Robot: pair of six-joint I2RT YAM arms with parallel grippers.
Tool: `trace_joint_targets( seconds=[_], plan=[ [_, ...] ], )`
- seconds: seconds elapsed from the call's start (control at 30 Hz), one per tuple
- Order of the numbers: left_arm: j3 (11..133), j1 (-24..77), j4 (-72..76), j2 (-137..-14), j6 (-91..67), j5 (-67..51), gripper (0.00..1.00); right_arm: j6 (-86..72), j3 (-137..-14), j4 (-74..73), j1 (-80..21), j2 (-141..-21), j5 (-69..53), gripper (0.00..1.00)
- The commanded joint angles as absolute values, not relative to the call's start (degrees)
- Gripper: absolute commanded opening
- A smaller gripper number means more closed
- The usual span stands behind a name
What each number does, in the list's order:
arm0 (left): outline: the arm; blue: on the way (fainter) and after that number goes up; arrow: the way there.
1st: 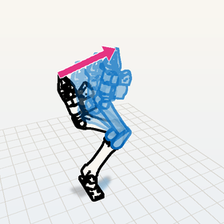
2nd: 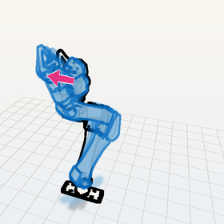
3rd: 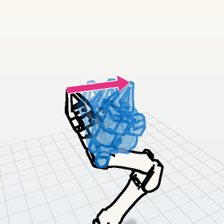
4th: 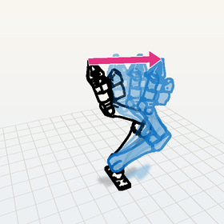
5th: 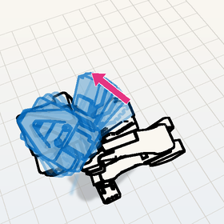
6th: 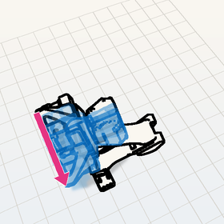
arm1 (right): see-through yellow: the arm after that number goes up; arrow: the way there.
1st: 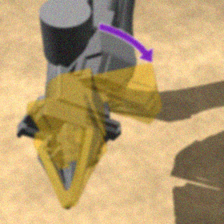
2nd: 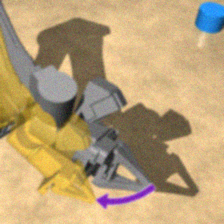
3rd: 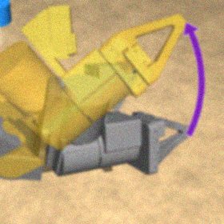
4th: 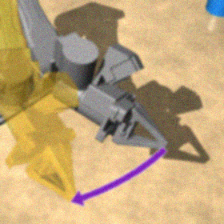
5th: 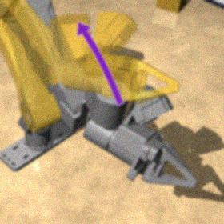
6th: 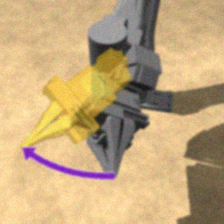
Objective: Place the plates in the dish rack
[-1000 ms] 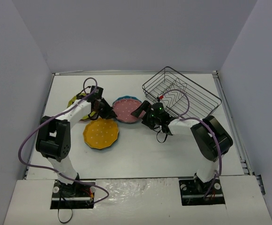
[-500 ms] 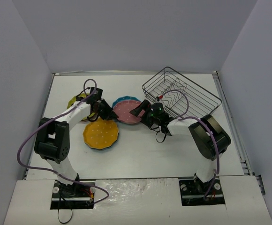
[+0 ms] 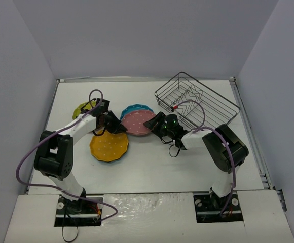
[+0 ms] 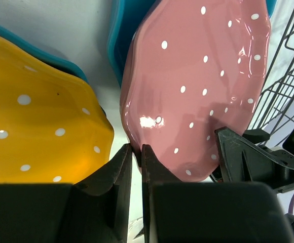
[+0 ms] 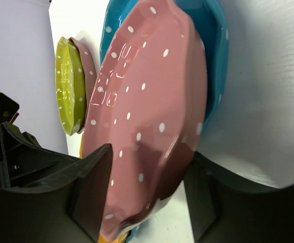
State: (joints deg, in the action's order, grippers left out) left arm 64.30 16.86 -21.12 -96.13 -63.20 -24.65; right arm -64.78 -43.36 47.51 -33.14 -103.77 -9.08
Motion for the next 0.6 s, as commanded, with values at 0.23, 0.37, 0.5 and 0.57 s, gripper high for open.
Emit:
trace_joint_targets(
  seconds=[0.23, 0.37, 0.5, 0.57],
  plan=[
    [63.12, 18.71, -14.97, -90.09, -62.07, -30.83, 0.00, -65.28, -42.76, 57.72, -32.50, -96.85, -7.41, 0.29],
    [62.42, 19.38, -15.09, -89.27, -61.87, -30.57, 0.00, -63.38, -43.84, 56.57, -32.52, -94.22, -6.89, 0.18],
    [61.52, 19.51, -15.87, -87.97, -61.12, -29.53, 0.00, -61.61, -45.41, 55.01, -32.52, -91.75, -7.21, 0.08],
    [61.41, 19.51, -16.57, -87.22, -60.75, -29.03, 0.06, -60.68, -46.36, 53.83, -32.52, -90.80, -7.20, 0.02]
  ],
)
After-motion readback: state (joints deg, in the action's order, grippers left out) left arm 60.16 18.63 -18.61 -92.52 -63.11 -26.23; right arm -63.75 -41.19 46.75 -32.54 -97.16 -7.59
